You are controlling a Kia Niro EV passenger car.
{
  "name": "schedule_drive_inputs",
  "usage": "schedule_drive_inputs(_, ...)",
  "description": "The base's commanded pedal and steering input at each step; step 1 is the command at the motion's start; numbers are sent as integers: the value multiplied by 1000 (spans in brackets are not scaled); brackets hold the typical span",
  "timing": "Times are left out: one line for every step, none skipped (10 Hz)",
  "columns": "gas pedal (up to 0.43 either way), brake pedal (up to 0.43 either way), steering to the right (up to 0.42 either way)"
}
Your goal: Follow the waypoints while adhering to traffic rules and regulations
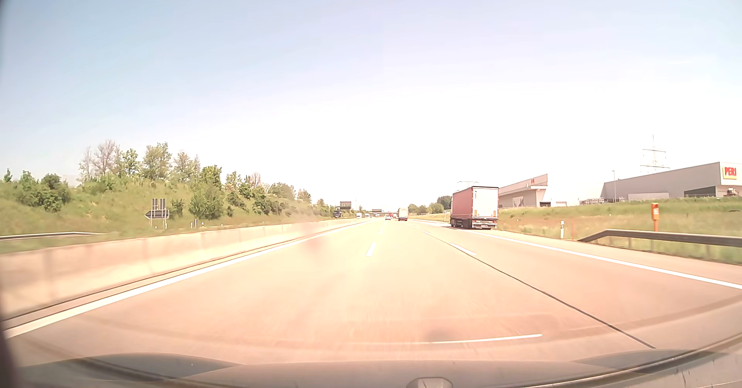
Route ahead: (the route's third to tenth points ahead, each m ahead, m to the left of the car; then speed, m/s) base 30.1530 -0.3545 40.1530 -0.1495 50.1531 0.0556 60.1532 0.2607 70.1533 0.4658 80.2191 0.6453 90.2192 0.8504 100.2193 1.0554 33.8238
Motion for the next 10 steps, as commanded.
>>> schedule_drive_inputs(240, 0, -4)
schedule_drive_inputs(220, 0, -4)
schedule_drive_inputs(197, 0, -4)
schedule_drive_inputs(118, 0, -4)
schedule_drive_inputs(0, 0, -4)
schedule_drive_inputs(0, 0, -4)
schedule_drive_inputs(0, 0, -4)
schedule_drive_inputs(0, 0, -4)
schedule_drive_inputs(0, 0, -4)
schedule_drive_inputs(0, 0, -4)
